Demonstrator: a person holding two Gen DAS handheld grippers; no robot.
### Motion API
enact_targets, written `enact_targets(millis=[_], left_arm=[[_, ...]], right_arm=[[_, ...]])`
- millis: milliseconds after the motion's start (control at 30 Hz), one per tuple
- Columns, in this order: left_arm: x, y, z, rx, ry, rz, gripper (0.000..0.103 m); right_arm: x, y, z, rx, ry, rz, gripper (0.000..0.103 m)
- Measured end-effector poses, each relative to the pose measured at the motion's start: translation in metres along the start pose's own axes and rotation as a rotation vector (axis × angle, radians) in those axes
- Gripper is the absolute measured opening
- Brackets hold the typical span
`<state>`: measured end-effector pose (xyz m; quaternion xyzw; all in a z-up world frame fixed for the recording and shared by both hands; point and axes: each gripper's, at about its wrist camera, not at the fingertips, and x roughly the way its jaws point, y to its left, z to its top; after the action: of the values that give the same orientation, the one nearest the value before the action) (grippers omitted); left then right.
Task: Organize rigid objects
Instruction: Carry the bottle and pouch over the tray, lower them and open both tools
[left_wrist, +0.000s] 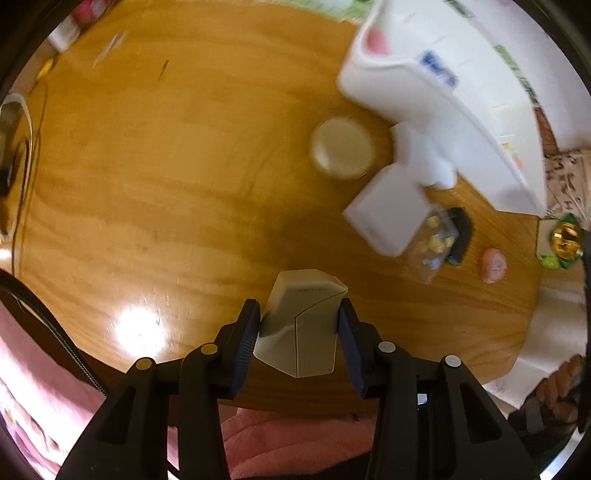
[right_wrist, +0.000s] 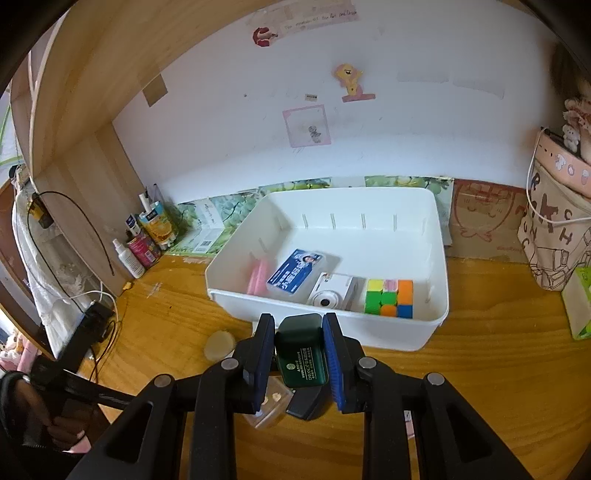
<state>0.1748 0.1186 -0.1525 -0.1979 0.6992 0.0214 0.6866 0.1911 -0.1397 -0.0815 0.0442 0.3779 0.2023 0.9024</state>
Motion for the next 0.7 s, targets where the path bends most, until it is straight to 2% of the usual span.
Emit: enact_targets(millis=[233,367,567,700], left_arm=[[-0.044,-0.031,0.028,0.12,-0.098,0.003,0.046],[-0.056,-0.057,0.05,0.181,-0.146,0.018,0.046],[-0.056,-0.086,0.079,0.224,-0.177,-0.008,0.046],[-0.051,-0.096,0.1,0.23,-0.176,-0.06,0.046]], right_arm=[[0.01,-0.008,0.015,0.009,-0.016,0.006,0.027],[0.02,-0.014,0.026,0.009,-0.029,0.014,0.027],[0.038,-0.024,0.039,0.014,-0.035,0.022,0.027],[0.05,-0.031,0.046,0.009,-0.051,0.026,0.027]])
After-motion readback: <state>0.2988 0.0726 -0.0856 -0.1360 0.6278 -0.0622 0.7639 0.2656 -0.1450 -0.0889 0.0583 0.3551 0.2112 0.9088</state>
